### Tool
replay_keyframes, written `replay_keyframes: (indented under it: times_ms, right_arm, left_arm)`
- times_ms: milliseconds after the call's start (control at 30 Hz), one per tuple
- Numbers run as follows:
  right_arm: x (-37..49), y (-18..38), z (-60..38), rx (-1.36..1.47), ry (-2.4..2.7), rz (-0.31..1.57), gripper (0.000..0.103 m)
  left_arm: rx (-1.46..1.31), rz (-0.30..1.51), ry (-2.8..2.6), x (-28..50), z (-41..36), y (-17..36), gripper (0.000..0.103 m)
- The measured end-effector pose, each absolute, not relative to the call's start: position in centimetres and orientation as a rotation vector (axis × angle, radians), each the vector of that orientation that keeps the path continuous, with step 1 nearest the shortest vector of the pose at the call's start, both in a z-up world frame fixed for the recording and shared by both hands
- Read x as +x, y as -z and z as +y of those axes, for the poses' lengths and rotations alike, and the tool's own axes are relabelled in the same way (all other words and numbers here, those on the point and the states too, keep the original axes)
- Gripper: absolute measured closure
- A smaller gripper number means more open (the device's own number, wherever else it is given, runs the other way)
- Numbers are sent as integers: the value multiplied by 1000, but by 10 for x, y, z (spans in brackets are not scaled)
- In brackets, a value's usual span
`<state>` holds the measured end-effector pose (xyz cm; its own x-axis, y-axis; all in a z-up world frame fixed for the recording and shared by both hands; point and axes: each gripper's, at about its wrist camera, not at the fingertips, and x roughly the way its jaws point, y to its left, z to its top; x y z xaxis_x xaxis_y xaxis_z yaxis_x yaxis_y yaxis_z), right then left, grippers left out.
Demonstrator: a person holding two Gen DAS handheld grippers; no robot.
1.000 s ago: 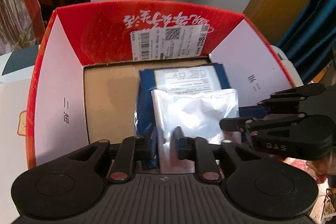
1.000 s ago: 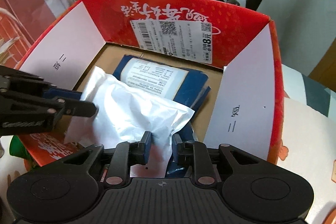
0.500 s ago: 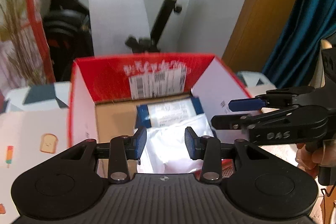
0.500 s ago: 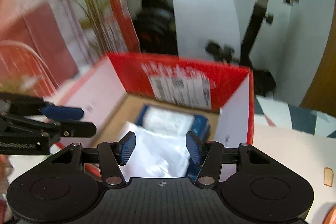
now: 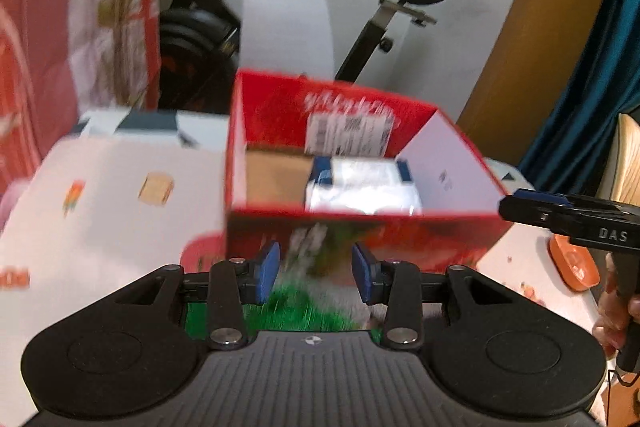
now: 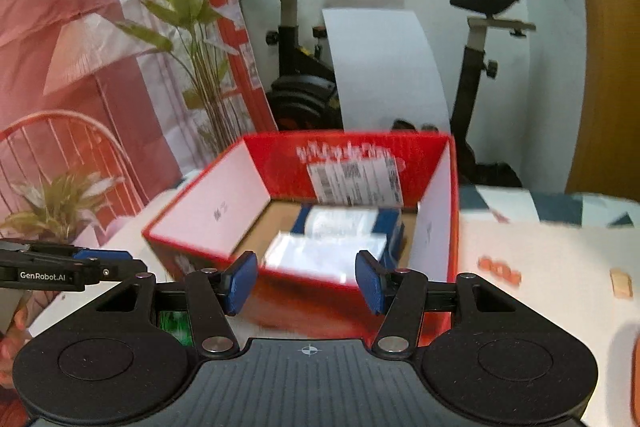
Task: Organize soft objects
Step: 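Move the right tool down to the black eye mask and grasp it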
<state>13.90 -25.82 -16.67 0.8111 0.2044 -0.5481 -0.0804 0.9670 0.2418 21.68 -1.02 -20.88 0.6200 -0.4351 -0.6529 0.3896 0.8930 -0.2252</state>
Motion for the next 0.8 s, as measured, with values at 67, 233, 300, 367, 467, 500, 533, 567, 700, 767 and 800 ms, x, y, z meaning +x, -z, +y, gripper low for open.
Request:
replay_keyframes:
  times_ms: [67, 233, 300, 367, 467, 500, 533, 567, 700, 767, 800]
  right_arm:
    - [129, 176, -258, 220, -147, 626, 52]
    - [110, 206, -255, 248, -132, 701, 52]
    - [104, 222, -251, 262, -125, 748, 52]
    - [98, 236, -248, 271, -121, 789, 52]
    - [87, 257, -242, 273, -94, 849, 52]
    - [85, 262, -241, 280, -91, 868, 51]
    - [82, 266, -241, 291, -90, 878, 50]
    - [81, 269, -241, 302, -86, 884, 50]
    - [81, 278, -241, 316, -83, 903, 43]
    - [83, 283, -241, 321, -79, 919, 36]
    - [83, 286, -240, 323, -71, 927, 32]
  left_arm:
    - [-83, 803, 468, 213, -7, 220, 61]
    - [-148, 874, 463, 200, 2, 244, 61]
    - [-165, 894, 467, 194, 1, 250, 61]
    - [-160, 910, 462, 191, 1, 256, 61]
    - [-176, 935, 457, 191, 2, 263, 61]
    - [-176, 939, 455, 189, 2, 265, 61]
    - [-174, 942, 453, 189, 2, 267, 61]
    - [-172, 948, 451, 189, 2, 269, 61]
    - [-177, 971, 449, 188, -3, 277, 61]
    - [-185, 981, 442, 187, -2, 281, 61]
    - [-188, 985, 439, 188, -3, 282, 61]
